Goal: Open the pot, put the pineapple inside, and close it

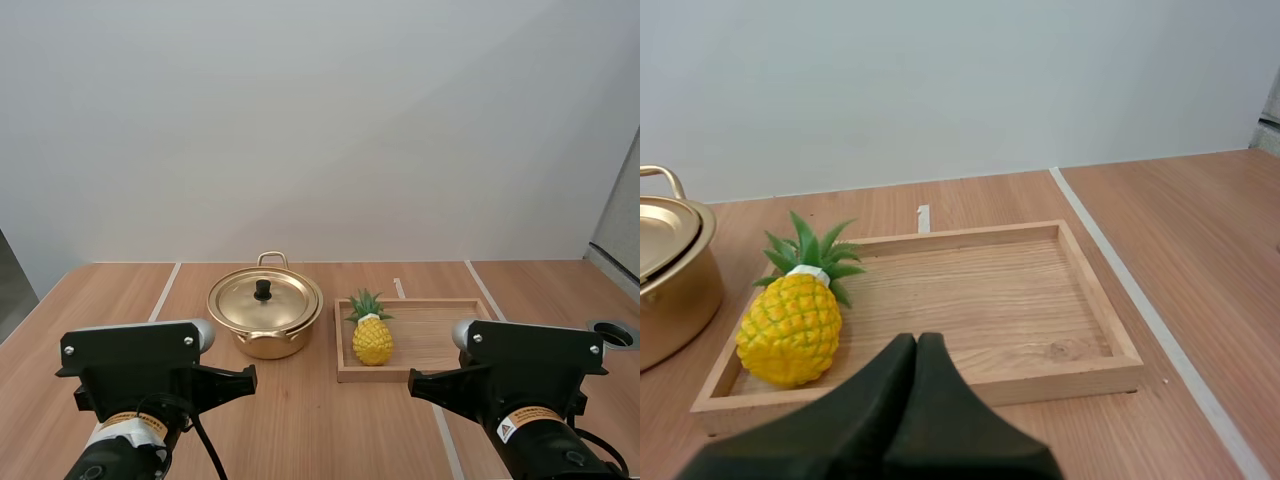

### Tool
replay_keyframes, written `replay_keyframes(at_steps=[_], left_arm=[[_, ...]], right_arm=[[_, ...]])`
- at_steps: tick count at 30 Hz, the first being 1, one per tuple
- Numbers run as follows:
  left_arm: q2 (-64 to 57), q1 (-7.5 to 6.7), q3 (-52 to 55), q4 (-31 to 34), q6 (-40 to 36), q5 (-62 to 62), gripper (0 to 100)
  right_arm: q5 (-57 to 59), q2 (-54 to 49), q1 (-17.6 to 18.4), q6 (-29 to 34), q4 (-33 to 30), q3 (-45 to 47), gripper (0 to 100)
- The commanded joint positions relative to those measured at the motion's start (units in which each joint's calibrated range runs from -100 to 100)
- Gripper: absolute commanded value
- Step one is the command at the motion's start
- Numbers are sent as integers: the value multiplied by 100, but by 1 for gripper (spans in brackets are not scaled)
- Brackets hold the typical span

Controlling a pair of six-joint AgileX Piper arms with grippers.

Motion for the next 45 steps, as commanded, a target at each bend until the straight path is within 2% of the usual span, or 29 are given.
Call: replay_keyframes(at_steps=[1,4,7,9,12,13,16,27,30,32,34,40,41,42,44,45], left_arm=[[-42,82,7,0,-308,323,9],[-42,155,7,0,-348,402,22],[-42,163,7,0,-348,402,41],[-42,163,7,85,-348,308,60],[-42,163,7,544,-251,-151,95],[-42,163,7,826,-198,-320,100],[-42,163,7,1449,-206,-454,100],[-42,148,7,1258,-215,-547,100],[-42,148,7,1256,-215,-585,100],[-42,148,7,1256,-215,-675,100],[-42,148,7,1256,-230,-747,100],[-42,148,7,1054,-231,-880,100],[-42,148,7,994,-231,-880,100],[-42,148,7,981,-231,-880,100],[-42,148,7,970,-231,-880,100],[-42,148,7,970,-231,-880,100]], right_arm=[[14,-42,14,-32,-160,0,0],[14,-42,14,-23,-159,0,0],[14,-42,14,-23,-159,0,0],[14,-42,14,-23,-159,0,0],[14,-42,14,-5,-159,0,0],[14,-42,14,-5,-143,0,0],[54,-42,14,237,-138,0,0],[139,-42,6,413,-210,0,0],[98,-42,6,413,-612,0,0],[195,-42,6,413,-1220,0,0],[767,-42,6,413,-1776,0,0],[2184,-42,22,436,-2213,-96,0],[2250,-42,22,449,-2228,-110,2],[2250,-42,22,509,-2293,-110,10],[2271,-42,22,613,-2367,-110,31],[2271,-42,22,613,-2366,-110,45]])
